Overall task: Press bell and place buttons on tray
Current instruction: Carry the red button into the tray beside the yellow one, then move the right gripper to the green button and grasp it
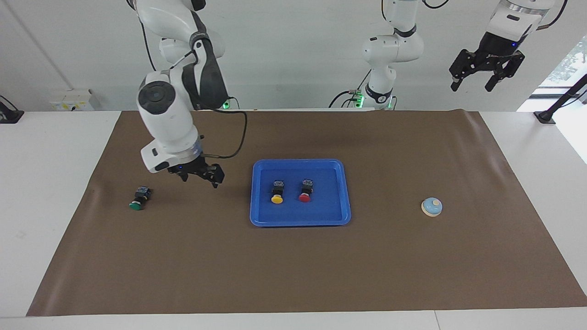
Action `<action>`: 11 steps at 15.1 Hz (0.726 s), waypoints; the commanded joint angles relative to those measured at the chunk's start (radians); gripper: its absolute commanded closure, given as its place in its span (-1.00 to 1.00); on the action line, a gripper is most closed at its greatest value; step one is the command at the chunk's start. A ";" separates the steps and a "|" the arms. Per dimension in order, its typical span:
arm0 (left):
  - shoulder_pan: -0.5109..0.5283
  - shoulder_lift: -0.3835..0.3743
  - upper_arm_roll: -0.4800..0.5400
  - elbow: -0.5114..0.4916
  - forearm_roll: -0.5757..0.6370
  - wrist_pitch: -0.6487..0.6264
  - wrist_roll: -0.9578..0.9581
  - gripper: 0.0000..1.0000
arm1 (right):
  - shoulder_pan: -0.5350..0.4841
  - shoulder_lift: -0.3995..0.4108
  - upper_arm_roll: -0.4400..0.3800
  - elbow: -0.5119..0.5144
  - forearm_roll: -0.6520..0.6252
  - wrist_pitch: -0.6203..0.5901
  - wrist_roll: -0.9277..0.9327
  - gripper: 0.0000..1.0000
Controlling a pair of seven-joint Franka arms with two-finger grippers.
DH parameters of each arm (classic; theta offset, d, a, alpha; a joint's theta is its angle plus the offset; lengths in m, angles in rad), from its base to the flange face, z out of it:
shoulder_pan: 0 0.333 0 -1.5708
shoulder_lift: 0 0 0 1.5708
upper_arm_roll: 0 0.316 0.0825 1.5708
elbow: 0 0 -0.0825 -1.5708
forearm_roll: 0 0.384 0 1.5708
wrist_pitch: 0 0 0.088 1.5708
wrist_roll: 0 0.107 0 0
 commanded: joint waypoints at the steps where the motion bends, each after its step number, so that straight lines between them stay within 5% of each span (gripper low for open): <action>1: -0.003 -0.010 0.006 -0.009 -0.013 -0.006 0.003 -1.00 | -0.127 -0.064 0.014 -0.167 -0.023 0.108 -0.207 -1.00; 6: -0.002 -0.010 0.006 -0.009 -0.013 -0.006 0.005 -1.00 | -0.250 -0.126 0.014 -0.426 -0.040 0.424 -0.334 -1.00; 11: -0.002 -0.010 0.006 -0.009 -0.013 -0.006 0.003 -1.00 | -0.340 -0.112 0.014 -0.507 -0.040 0.558 -0.380 -1.00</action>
